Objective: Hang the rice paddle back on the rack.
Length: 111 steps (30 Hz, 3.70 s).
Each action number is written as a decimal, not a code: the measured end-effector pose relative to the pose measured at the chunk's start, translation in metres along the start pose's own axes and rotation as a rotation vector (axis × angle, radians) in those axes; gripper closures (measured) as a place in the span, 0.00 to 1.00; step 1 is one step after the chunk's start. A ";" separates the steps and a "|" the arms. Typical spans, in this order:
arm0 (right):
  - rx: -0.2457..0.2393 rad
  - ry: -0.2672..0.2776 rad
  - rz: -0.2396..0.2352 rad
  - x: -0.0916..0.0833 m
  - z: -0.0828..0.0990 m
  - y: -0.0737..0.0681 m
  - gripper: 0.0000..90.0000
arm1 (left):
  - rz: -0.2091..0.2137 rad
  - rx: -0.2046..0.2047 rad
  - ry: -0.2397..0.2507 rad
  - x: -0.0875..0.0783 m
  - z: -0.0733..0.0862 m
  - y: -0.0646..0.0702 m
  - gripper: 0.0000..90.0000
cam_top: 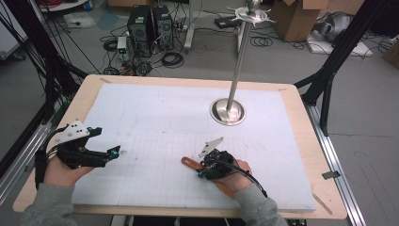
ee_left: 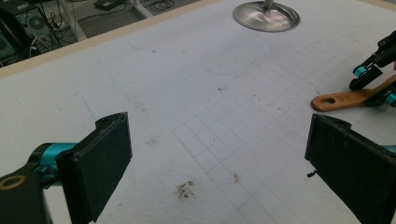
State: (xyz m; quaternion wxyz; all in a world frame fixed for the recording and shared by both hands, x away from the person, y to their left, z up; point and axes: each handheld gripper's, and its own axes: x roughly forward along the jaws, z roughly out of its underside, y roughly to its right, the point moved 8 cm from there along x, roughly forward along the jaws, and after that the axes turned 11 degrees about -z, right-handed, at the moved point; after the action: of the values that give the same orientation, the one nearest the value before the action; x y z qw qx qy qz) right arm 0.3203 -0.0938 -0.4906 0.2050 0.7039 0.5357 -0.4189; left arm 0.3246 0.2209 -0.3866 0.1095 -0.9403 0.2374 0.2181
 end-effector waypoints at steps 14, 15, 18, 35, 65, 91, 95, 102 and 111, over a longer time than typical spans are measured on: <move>-0.010 0.055 -0.003 -0.011 -0.005 -0.003 0.72 | 0.001 -0.003 0.004 0.001 -0.001 0.000 0.09; -0.004 0.059 -0.003 -0.013 -0.006 -0.003 0.72 | 0.001 -0.001 0.002 0.001 -0.001 0.000 0.09; -0.010 0.073 0.001 -0.018 -0.007 -0.004 0.72 | 0.000 0.001 0.002 0.001 -0.001 -0.001 0.09; -0.027 0.195 0.034 -0.053 -0.018 -0.004 0.72 | 0.001 -0.004 0.003 0.002 -0.001 0.000 0.09; -0.027 0.390 0.125 -0.105 -0.025 0.000 0.72 | 0.000 -0.001 0.003 0.002 -0.002 0.001 0.09; -0.014 0.540 0.160 -0.146 -0.019 0.008 0.72 | 0.000 0.003 0.012 0.002 -0.004 0.001 0.09; 0.001 0.558 0.151 -0.149 -0.014 0.009 0.72 | 0.000 0.004 0.014 0.002 -0.005 0.000 0.09; 0.025 0.604 0.165 -0.164 -0.007 0.016 0.72 | -0.002 0.014 0.047 -0.001 -0.011 0.003 0.09; 0.032 0.614 0.171 -0.183 0.004 0.030 0.72 | 0.007 0.026 0.057 0.000 -0.015 0.010 0.09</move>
State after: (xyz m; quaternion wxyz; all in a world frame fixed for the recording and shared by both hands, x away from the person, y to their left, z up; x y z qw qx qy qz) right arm 0.3327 -0.2135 -0.3500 0.0571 0.8431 0.5047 -0.1768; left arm 0.3255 0.2078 -0.3744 0.1140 -0.9438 0.2465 0.1883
